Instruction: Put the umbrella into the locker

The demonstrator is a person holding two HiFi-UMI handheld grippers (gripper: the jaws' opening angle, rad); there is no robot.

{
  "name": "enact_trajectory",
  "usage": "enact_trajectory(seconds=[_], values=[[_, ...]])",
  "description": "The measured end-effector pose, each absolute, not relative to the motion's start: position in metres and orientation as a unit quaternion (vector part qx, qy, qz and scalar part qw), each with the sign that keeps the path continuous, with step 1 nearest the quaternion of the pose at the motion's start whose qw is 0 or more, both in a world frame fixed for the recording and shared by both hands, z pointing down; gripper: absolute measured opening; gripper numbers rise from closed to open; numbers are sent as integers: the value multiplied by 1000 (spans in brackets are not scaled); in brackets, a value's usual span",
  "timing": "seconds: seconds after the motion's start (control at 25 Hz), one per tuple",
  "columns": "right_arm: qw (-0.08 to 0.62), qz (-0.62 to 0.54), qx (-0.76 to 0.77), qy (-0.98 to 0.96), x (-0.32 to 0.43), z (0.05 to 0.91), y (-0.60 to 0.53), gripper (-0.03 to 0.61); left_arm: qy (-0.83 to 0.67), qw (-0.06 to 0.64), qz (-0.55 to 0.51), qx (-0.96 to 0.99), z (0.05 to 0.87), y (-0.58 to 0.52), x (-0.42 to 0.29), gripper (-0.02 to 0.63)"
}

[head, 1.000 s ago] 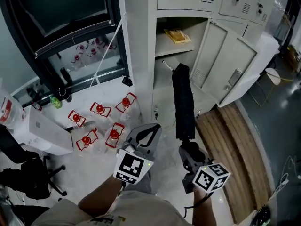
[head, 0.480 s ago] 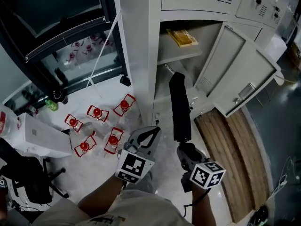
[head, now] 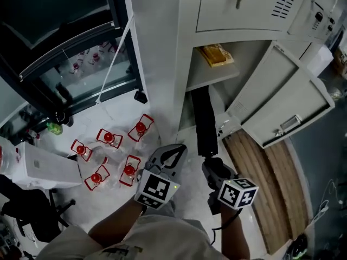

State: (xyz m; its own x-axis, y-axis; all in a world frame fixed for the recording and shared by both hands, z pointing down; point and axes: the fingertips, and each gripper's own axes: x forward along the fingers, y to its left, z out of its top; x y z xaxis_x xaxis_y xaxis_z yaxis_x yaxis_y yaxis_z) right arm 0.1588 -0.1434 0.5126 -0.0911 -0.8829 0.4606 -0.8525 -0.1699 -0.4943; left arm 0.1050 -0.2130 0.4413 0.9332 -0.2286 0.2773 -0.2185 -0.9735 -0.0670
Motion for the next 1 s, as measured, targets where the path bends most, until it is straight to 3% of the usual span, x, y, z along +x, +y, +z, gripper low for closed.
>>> enact_trajectory(seconds=[0.52, 1.0], values=[[16, -361, -668, 651, 199, 498, -213, 137, 110, 11, -137, -984, 437, -248, 140, 8], [-19, -368, -602, 708, 237, 503, -266, 137, 214, 10, -148, -966, 437, -275, 169, 8]])
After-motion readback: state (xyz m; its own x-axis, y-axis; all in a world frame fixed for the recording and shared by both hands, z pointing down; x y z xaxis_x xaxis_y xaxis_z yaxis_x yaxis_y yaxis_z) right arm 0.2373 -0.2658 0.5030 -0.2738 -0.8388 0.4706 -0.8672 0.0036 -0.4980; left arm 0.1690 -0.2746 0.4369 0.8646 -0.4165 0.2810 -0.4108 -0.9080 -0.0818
